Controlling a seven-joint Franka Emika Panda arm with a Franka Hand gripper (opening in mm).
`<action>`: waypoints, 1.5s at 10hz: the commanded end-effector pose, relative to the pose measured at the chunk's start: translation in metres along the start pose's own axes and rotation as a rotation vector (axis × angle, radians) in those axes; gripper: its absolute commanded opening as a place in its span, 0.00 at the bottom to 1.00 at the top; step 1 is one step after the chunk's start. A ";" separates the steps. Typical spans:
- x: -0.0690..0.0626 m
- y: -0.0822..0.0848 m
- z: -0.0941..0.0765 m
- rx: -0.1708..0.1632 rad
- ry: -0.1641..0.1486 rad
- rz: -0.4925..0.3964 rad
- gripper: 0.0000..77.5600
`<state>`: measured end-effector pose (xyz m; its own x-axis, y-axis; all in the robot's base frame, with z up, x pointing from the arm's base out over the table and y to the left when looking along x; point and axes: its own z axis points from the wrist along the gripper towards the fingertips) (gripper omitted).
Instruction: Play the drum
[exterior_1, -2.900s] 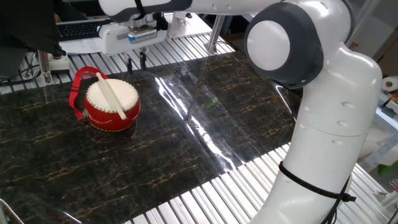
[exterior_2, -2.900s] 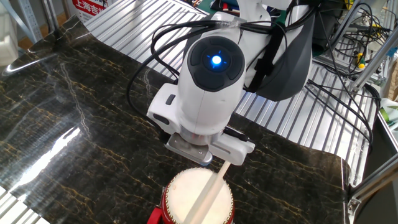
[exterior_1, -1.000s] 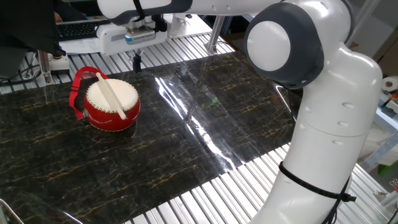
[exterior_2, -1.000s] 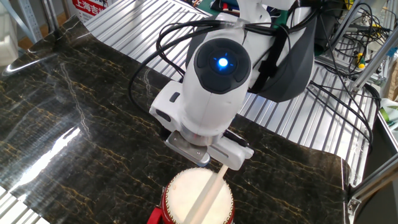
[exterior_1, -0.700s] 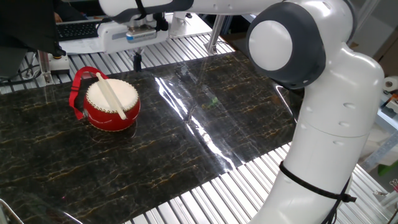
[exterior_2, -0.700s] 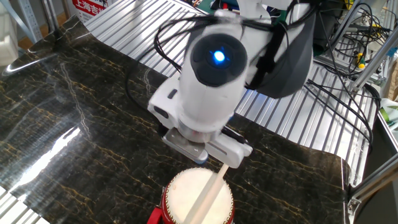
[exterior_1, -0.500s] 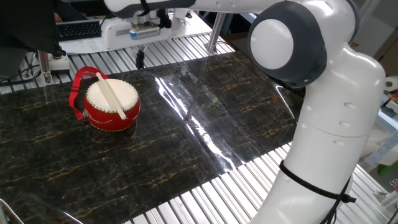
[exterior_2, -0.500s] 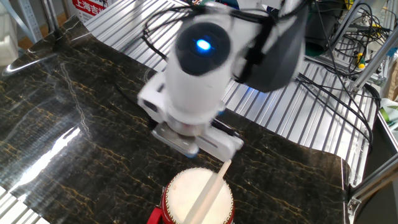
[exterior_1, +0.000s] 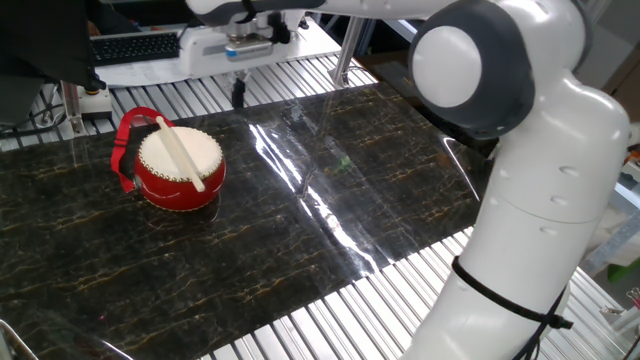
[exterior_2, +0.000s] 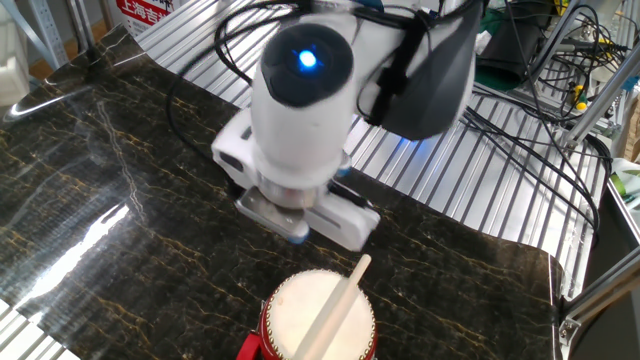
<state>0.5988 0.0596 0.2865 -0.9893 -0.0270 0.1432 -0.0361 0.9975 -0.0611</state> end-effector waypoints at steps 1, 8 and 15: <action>0.028 -0.074 -0.003 -0.025 -0.021 -0.020 0.01; 0.040 -0.075 -0.007 -0.052 -0.055 0.031 0.01; 0.055 -0.063 -0.013 -0.050 -0.068 0.112 0.01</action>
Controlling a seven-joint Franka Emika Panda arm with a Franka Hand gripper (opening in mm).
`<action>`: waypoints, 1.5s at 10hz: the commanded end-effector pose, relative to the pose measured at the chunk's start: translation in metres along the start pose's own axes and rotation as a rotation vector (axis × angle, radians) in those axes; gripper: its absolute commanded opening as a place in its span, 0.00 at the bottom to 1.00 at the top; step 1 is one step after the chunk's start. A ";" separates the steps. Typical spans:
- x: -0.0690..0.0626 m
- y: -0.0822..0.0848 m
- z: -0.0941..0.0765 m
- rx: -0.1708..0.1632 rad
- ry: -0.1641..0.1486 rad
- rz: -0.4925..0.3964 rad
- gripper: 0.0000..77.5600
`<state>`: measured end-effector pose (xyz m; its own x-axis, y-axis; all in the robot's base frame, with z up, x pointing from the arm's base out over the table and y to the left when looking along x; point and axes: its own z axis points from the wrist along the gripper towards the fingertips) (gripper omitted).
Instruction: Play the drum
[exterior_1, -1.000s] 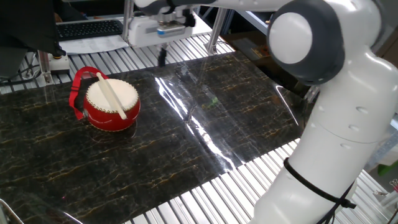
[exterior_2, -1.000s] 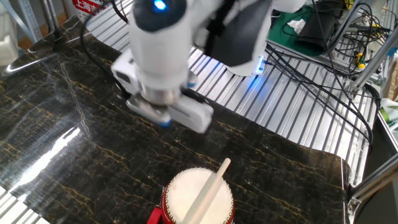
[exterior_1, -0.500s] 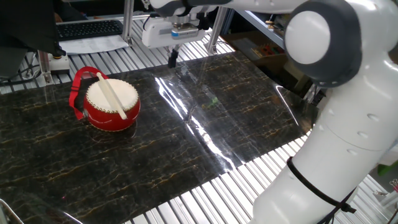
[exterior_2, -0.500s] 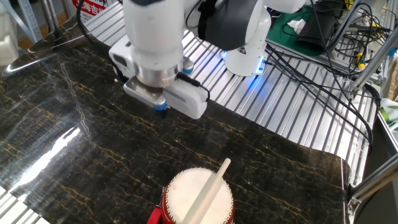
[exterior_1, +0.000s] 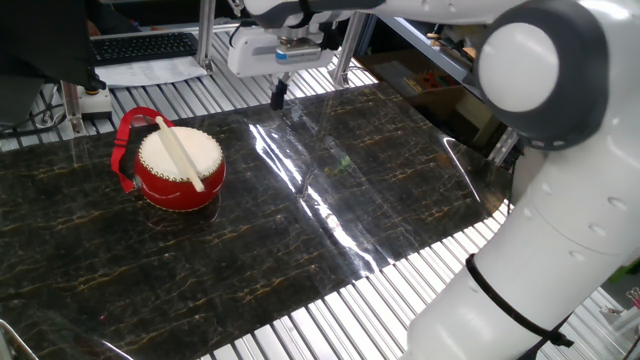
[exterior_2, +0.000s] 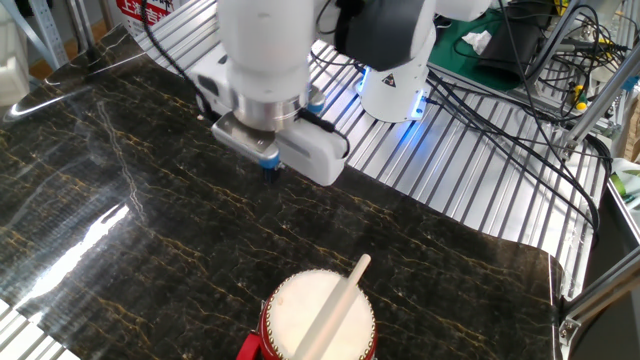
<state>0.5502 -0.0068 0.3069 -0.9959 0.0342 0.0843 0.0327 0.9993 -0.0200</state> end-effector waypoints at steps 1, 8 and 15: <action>0.002 0.002 -0.004 0.003 -0.015 0.051 0.01; 0.000 -0.009 -0.017 0.015 -0.015 0.041 0.01; 0.007 -0.016 -0.032 0.012 -0.003 0.035 0.01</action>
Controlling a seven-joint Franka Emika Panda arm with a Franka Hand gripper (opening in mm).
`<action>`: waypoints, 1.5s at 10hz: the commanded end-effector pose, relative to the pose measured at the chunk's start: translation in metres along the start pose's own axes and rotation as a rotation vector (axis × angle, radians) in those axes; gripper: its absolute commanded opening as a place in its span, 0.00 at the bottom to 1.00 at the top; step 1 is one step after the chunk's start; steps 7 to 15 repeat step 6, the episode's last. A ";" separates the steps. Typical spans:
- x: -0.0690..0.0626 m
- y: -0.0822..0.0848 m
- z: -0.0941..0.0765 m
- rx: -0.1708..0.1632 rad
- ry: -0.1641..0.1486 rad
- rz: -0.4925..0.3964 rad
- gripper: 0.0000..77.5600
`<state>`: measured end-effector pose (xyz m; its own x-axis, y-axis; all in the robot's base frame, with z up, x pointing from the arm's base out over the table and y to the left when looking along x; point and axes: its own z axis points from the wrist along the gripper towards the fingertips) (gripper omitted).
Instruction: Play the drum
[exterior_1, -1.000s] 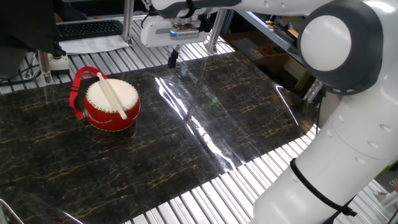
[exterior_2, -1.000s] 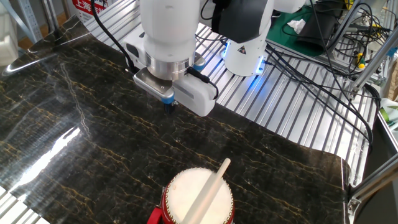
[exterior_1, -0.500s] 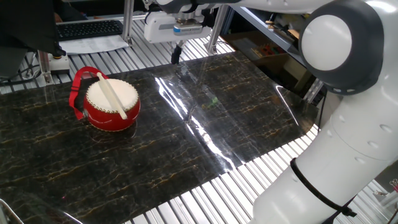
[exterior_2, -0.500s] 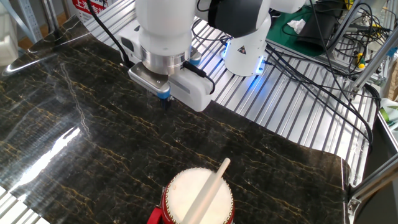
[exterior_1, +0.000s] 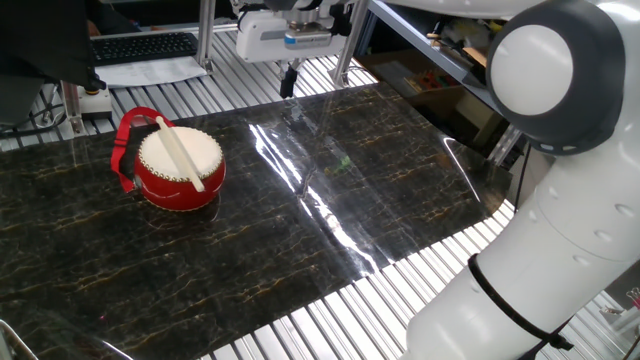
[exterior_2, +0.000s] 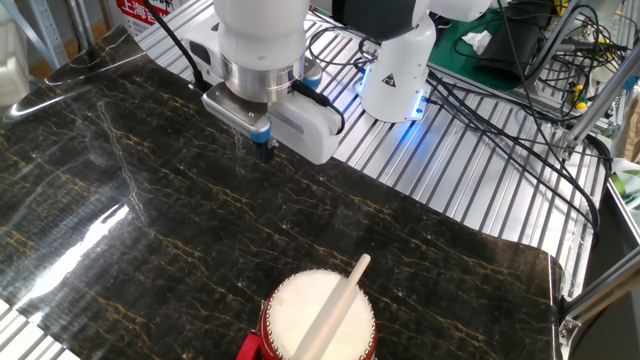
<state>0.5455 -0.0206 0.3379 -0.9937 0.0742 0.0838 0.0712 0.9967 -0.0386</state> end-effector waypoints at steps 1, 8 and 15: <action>0.001 -0.001 -0.002 -0.003 -0.006 -0.006 0.01; 0.001 -0.001 -0.002 -0.009 -0.023 -0.023 0.01; 0.001 -0.001 -0.002 -0.009 -0.023 -0.023 0.01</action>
